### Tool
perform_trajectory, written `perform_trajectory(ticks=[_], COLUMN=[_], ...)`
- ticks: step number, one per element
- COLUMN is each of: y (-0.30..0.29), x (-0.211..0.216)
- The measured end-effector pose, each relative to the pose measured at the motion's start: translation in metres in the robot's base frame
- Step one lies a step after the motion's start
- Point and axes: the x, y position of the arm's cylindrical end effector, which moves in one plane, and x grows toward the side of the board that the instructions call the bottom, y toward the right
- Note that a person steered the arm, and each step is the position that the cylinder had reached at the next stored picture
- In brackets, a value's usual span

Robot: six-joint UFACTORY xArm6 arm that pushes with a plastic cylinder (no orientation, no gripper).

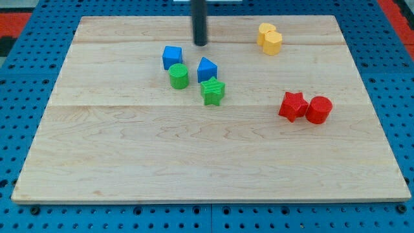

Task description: Separate the yellow blocks

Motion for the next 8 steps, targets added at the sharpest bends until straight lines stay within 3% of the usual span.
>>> perform_trajectory(ticks=[2, 3, 4, 5, 6, 7, 8], y=[0.053, 0.126, 0.176, 0.151, 0.100, 0.079, 0.059], x=[0.050, 0.063, 0.025, -0.020, -0.007, 0.024, 0.029])
